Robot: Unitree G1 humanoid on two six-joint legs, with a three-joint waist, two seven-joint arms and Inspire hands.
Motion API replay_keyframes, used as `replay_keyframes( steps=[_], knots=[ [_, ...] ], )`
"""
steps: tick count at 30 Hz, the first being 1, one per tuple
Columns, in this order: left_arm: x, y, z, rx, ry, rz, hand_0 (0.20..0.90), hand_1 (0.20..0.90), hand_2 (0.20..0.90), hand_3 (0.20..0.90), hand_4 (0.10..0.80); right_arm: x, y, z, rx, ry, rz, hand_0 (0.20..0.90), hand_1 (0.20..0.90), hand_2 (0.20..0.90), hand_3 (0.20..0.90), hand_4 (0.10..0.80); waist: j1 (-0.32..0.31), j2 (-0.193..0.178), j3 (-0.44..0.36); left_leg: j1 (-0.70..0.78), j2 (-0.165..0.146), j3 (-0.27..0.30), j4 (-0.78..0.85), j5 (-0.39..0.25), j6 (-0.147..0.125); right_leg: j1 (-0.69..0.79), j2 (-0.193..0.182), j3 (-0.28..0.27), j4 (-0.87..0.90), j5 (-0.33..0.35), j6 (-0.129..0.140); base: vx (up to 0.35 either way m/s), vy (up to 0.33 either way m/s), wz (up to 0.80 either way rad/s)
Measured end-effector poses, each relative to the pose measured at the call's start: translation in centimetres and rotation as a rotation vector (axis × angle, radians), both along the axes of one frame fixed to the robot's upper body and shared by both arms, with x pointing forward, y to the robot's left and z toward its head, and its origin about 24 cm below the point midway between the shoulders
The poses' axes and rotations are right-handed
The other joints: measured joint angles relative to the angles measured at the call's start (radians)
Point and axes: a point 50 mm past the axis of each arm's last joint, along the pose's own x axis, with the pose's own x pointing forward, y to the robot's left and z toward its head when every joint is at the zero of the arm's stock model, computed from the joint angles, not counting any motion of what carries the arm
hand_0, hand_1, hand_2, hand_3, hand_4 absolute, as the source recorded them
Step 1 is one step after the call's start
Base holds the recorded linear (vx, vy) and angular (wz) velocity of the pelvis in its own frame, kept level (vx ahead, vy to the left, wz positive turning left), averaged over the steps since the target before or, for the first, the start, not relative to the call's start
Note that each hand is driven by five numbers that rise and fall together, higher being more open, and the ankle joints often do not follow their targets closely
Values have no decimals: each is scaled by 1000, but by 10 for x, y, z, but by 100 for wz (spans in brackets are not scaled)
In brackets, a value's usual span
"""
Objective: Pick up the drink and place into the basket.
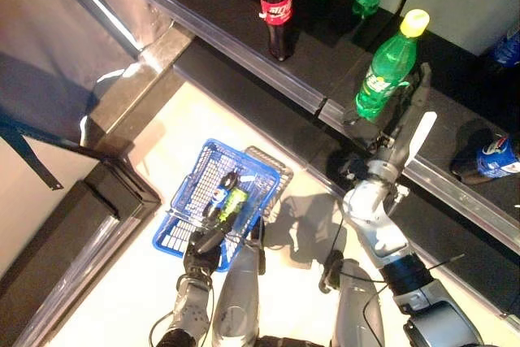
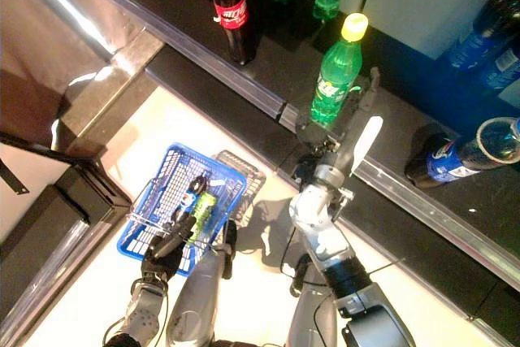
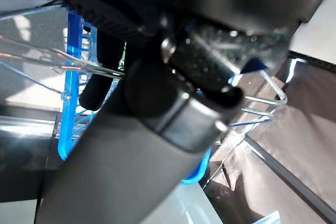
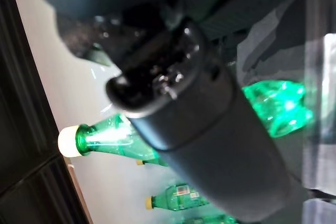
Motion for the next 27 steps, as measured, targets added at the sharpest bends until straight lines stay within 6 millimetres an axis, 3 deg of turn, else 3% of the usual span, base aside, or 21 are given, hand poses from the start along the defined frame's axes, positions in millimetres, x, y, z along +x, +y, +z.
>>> replay_keyframes(
  steps=[9,14,15,16,17,18,27],
  knots=[
    [12,2,9,11,-38,-13,300,300,300,200,100,16,-7,23,50,-39,-44,900,900,900,900,800,38,-8,5,-46,-2,-7,-1,2,-3,-42,0,-4,-4,3,5,-8,-2,0],
    [17,7,15,20,-60,-10,300,300,300,200,100,24,-16,46,114,-94,-94,900,900,900,900,800,42,-20,12,-83,-7,-8,0,1,1,-70,-1,-6,-19,13,14,-24,5,1],
    [17,8,16,20,-62,-9,300,300,300,200,100,25,-18,48,116,-100,-99,754,754,754,730,630,43,-22,13,-86,-9,-7,0,0,2,-72,-2,-6,-20,13,15,0,0,0],
    [17,9,16,24,-63,-9,300,300,300,200,100,26,-19,50,120,-102,-102,700,700,700,667,567,43,-26,15,-86,-9,-7,0,0,3,-72,-2,-6,-22,13,15,0,0,0],
    [18,10,17,28,-64,-7,300,300,300,200,100,28,-20,52,130,-101,-103,531,531,531,469,369,44,-30,16,-87,-9,-7,-1,-1,3,-72,-2,-6,-24,13,15,0,0,0],
    [19,11,17,30,-64,-6,300,300,300,200,100,29,-21,54,139,-102,-103,300,300,300,200,100,44,-31,16,-87,-9,-7,-1,-1,4,-71,-2,-6,-26,14,16,0,0,0],
    [21,13,19,34,-57,3,300,300,300,200,100,29,-24,54,170,-106,-101,300,300,300,200,100,43,-36,18,-96,-10,-15,0,-1,5,-71,-1,-15,-32,17,19,-41,-22,2]
  ],
)
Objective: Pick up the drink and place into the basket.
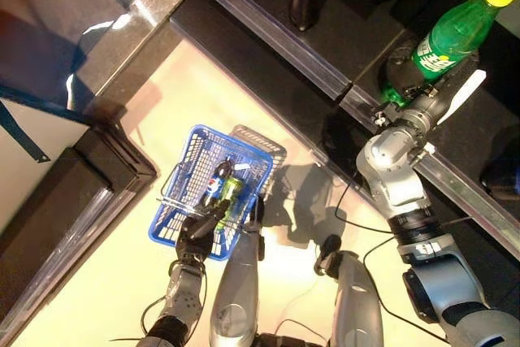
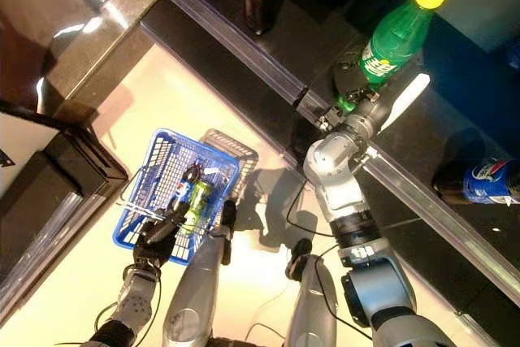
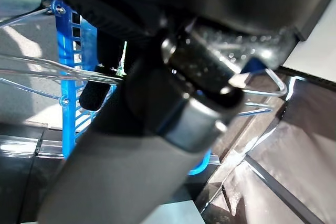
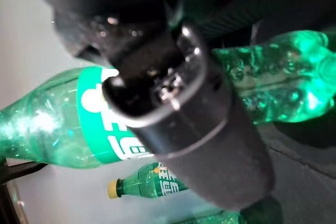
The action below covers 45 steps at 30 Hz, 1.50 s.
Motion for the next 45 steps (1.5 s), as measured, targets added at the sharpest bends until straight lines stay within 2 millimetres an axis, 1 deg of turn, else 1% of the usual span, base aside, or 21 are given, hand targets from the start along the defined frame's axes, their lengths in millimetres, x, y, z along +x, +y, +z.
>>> replay_keyframes(
  steps=[2,8,12,13,14,15,18,21,23,25,26,27,29,31,35,39,40,41,43,44,45],
  knots=[
    [1,0,1,0,-3,0,300,300,300,200,100,0,-2,1,10,-6,-5,300,300,300,200,100,0,0,0,-4,-1,-6,0,2,0,0,1,-11,0,0,0,-73,-26,6],
    [1,1,1,-9,-5,12,300,300,300,200,100,-1,-4,-3,19,7,-9,300,300,300,200,100,-2,-1,0,-3,-1,-8,15,0,2,9,1,-11,4,0,-1,-21,-7,1],
    [-1,2,0,-17,1,21,300,300,300,200,100,-3,-5,-17,19,48,0,300,300,300,200,100,-2,-12,6,28,-2,-6,17,0,3,37,0,-10,6,0,-1,0,0,0],
    [-3,2,-2,-17,7,22,300,300,300,200,100,-5,-4,-24,20,69,13,300,300,300,200,100,-2,-15,6,45,-2,-5,16,-1,4,54,0,-10,6,0,-1,0,0,0],
    [-3,2,-2,-17,9,22,300,300,300,200,100,-5,-4,-27,20,76,18,300,300,300,200,100,-2,-15,6,52,-2,-4,15,-1,4,59,0,-10,6,0,-1,-17,-7,-5],
    [-6,3,-4,-18,15,25,300,300,300,200,100,-7,-2,-31,21,84,37,300,300,300,200,100,-3,-15,6,67,-2,-1,14,-1,4,71,0,-9,8,-4,-7,-18,-9,-6],
    [-11,3,-7,-19,29,29,300,300,300,200,100,-14,3,-35,5,80,110,300,300,300,200,100,-3,-15,6,103,-2,13,1,-3,8,88,-1,7,18,-6,-10,12,5,-10],
    [-19,5,-11,-32,37,43,300,300,300,200,100,-19,12,-36,-51,74,233,300,300,300,200,100,-10,-16,7,149,-1,20,-4,-3,8,123,0,14,24,-10,-12,44,8,-8],
    [-25,4,-12,-41,29,38,300,300,300,200,100,-25,18,-35,-80,55,315,300,300,300,200,100,-9,-16,6,186,-1,20,-19,0,3,154,-1,14,24,-17,-15,69,28,0],
    [-31,4,-12,-48,20,34,300,300,300,200,100,-30,26,-31,-109,33,390,300,300,300,200,100,-9,-16,6,211,-1,20,-23,-3,-1,175,-8,15,27,-23,-16,63,50,1],
    [-34,3,-11,-54,12,33,300,300,300,200,100,-34,34,-27,-132,10,444,300,300,300,200,100,-9,-16,6,223,-2,21,-34,-3,-2,183,-8,13,29,-27,-17,44,35,1],
    [-34,3,-11,-54,12,33,300,300,300,200,100,-34,34,-27,-132,10,444,300,300,300,200,100,-9,-16,6,223,-2,21,-34,-3,-2,183,-8,13,29,-27,-17,47,31,1],
    [-36,1,-6,-65,-15,27,300,300,300,200,100,-42,52,-18,-180,-40,565,300,300,300,200,100,-9,-15,6,233,-2,20,-36,-2,-2,189,-9,14,36,-34,-21,53,37,1],
    [-37,0,-5,-69,-23,23,300,300,300,200,100,-46,63,-18,-207,-46,643,300,300,300,200,100,-7,-15,6,246,-2,20,-37,1,0,204,-10,13,36,-39,-20,58,33,4],
    [-37,-5,5,-66,-64,-26,300,300,300,200,100,-53,79,-27,-216,-17,776,300,300,300,200,100,-1,-15,5,279,-14,17,-56,3,-4,235,-16,6,34,-50,-14,41,34,8],
    [-34,-9,17,-51,-109,-86,300,300,300,200,100,-56,88,-36,-231,21,843,300,300,300,200,100,0,-15,5,281,-23,-2,-60,8,-12,250,-26,-15,34,-56,-12,35,39,14],
    [-31,-10,23,-33,-125,-128,300,300,300,200,100,-58,91,-45,-220,65,880,300,300,300,200,100,14,-15,5,298,-29,-7,-72,10,-13,265,-32,-18,32,-61,-11,1,23,13],
    [-31,-11,26,-36,-132,-143,300,300,300,200,100,-59,93,-50,-217,82,896,300,300,300,200,100,21,-14,5,303,-31,-10,-75,7,-10,269,-31,-21,32,-64,-11,-6,18,12],
    [-32,-10,33,-27,-152,-176,300,300,300,200,100,-62,99,-56,-216,113,931,300,300,300,200,100,25,-14,5,304,-32,-15,-87,13,-12,273,-32,-38,31,-66,-12,-21,0,10],
    [-32,-10,33,-27,-152,-176,300,300,300,200,100,-62,99,-56,-216,113,931,300,300,300,200,100,25,-14,5,304,-32,-15,-87,13,-12,273,-32,-38,31,-66,-12,-50,-13,13],
    [-31,-11,39,-15,-171,-206,300,300,300,200,100,-63,103,-61,-225,143,955,300,300,300,200,100,34,-12,5,303,-32,-23,-95,20,-16,274,-32,-42,29,-67,-14,-47,-17,10]
  ],
)
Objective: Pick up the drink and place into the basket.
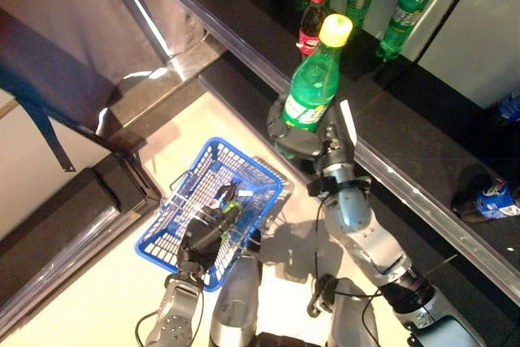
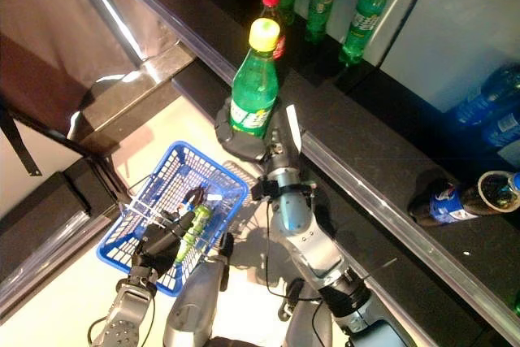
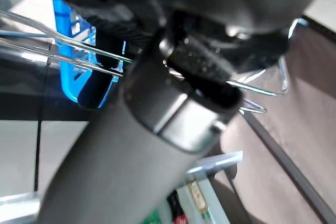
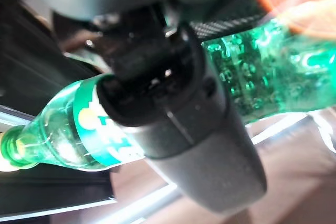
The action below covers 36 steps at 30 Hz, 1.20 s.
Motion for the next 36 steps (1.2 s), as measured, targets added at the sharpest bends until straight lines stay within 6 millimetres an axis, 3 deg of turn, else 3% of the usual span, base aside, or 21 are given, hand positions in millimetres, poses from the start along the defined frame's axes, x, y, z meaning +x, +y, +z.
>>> replay_keyframes(
  steps=[8,16,29,36],
  knots=[
    [3,-9,10,-9,-44,-151,300,300,300,200,100,0,7,-13,-27,56,35,300,300,300,200,100,26,1,0,-7,-5,-43,-19,11,-7,18,-10,-53,-1,-19,-4,-37,-25,17],
    [10,-20,30,-33,-133,-318,300,300,300,200,100,9,4,-43,-87,174,-4,300,300,300,200,100,48,1,0,-7,-19,-73,-29,22,-18,35,-16,-82,-5,-28,7,-10,-34,11],
    [13,-29,47,-96,-248,-532,300,300,300,200,100,19,1,-116,-154,485,-154,300,300,300,200,100,104,1,0,-20,-38,-109,-45,23,-16,49,-32,-117,-16,-44,9,-11,-32,10],
    [18,-49,65,-203,-315,-667,300,300,300,200,100,20,4,-117,-152,495,-164,300,300,300,200,100,120,1,0,-29,-40,-124,-44,24,-18,53,-29,-135,-29,-44,10,-2,-28,6]
  ],
)
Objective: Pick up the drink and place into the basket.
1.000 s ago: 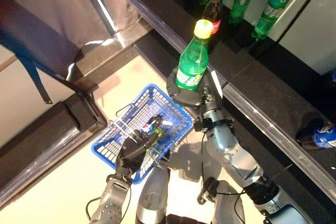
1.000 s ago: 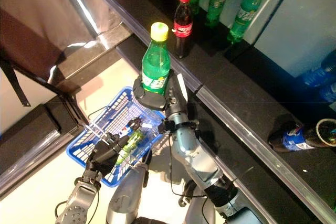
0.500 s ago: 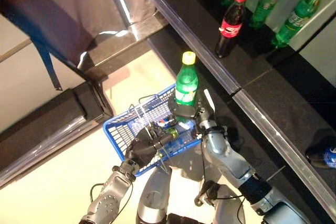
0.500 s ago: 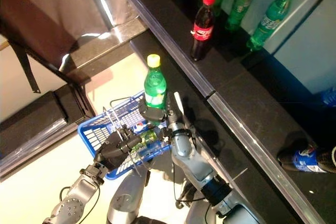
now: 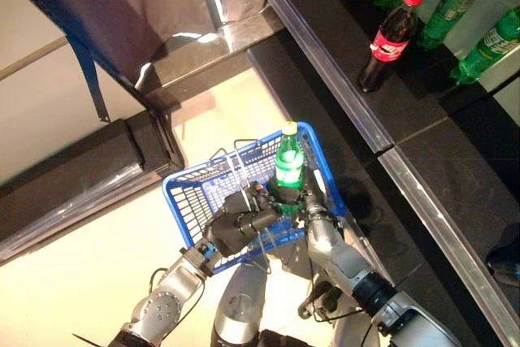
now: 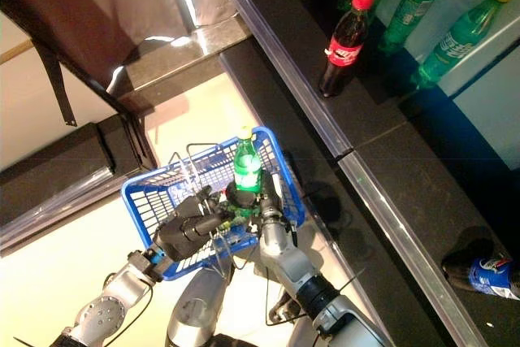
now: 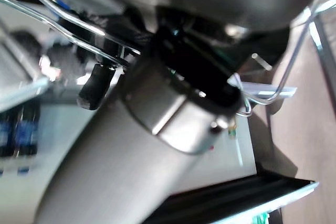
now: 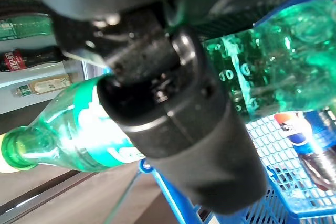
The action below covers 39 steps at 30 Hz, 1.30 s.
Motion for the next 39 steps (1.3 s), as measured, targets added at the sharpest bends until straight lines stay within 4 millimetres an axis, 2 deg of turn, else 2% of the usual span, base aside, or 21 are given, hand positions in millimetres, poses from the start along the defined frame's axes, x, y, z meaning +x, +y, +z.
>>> replay_keyframes(
  steps=[4,7,11,14,19,27,33,39],
  knots=[
    [1,-7,1,8,-2,-41,300,300,300,200,100,3,1,-2,16,21,-12,300,300,300,200,100,6,0,0,-6,-2,0,0,0,0,-1,-1,-1,-2,3,5,0,-1,1],
    [0,-6,1,19,-6,-62,300,300,300,200,100,3,2,-11,65,90,-34,300,300,300,200,100,7,0,0,-17,-7,-4,1,0,1,-5,-1,-4,-7,6,10,4,-20,5],
    [2,-9,3,23,-6,-91,300,300,300,200,100,2,5,-22,264,212,-43,300,300,300,200,100,8,0,0,-18,-10,-9,0,-1,2,-3,2,-6,-10,7,13,-3,-31,3],
    [4,-11,5,25,-10,-109,300,300,300,200,100,2,12,-20,431,250,22,300,300,300,200,100,6,0,0,-19,-10,-10,1,0,2,-3,2,-7,-11,7,14,8,-42,1],
    [5,-11,7,25,-17,-111,300,300,300,200,100,2,18,-21,584,296,80,300,300,300,200,100,10,0,0,-34,-15,-29,4,1,3,-2,-5,-28,-12,7,14,12,-15,11],
    [5,-9,6,37,-16,-113,300,300,300,200,100,0,18,-34,928,443,-7,300,300,300,200,100,20,0,0,-45,-27,-31,3,4,10,-8,-13,-30,-14,8,16,12,0,2],
    [3,-10,6,28,-26,-130,300,300,300,200,100,-1,15,-41,1065,498,-70,300,300,300,200,100,23,-1,1,-58,-36,-30,1,1,23,-22,-25,-26,-9,8,26,2,19,4],
    [2,-15,6,26,-33,-155,300,300,300,200,100,0,17,-39,1101,503,-78,300,300,300,200,100,24,-1,1,-65,-45,-25,3,8,23,-35,-25,-4,-11,14,38,13,27,-1]
  ],
)
